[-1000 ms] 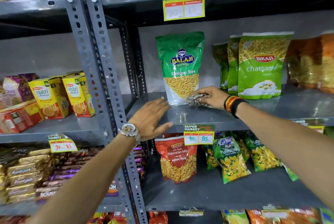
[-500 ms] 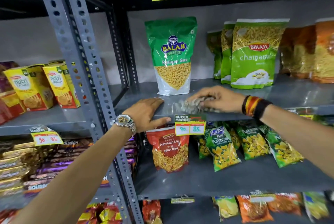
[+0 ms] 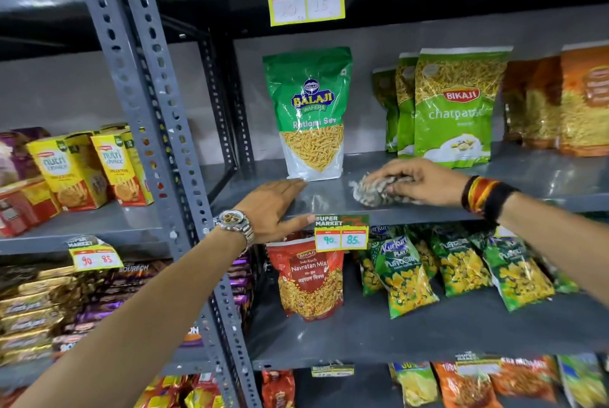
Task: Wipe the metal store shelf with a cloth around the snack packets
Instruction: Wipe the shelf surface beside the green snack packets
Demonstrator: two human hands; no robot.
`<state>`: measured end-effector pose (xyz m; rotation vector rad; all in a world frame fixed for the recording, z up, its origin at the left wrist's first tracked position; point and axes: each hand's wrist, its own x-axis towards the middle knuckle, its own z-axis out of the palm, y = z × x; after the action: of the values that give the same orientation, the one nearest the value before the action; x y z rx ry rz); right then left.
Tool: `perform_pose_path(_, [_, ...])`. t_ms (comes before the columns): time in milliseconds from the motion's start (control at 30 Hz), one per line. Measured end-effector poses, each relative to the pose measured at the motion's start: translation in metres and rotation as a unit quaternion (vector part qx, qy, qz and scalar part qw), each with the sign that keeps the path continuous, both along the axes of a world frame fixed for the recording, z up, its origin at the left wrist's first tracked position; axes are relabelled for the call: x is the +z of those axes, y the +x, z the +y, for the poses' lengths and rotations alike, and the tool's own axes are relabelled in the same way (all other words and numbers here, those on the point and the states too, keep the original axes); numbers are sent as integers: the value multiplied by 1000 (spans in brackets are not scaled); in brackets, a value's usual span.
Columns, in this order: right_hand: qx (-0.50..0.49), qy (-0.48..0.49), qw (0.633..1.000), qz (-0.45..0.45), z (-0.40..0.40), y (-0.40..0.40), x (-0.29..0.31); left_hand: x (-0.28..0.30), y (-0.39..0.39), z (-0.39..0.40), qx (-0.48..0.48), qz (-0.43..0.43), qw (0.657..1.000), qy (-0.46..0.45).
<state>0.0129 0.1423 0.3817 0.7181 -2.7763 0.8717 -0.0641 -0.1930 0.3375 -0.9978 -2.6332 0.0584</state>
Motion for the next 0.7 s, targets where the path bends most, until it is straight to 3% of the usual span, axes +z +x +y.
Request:
perform_pose_path(167, [-119, -78, 988, 60, 19, -41, 34, 10, 4, 52, -71, 6, 997, -12])
perform_pose_path(400, [-193, -127, 970, 77, 12, -123, 27, -7, -11, 75, -112, -49, 992, -41])
perform_pose_path(700, [-220, -57, 973, 41, 2, -249, 6, -11, -17, 75, -116, -63, 991, -22])
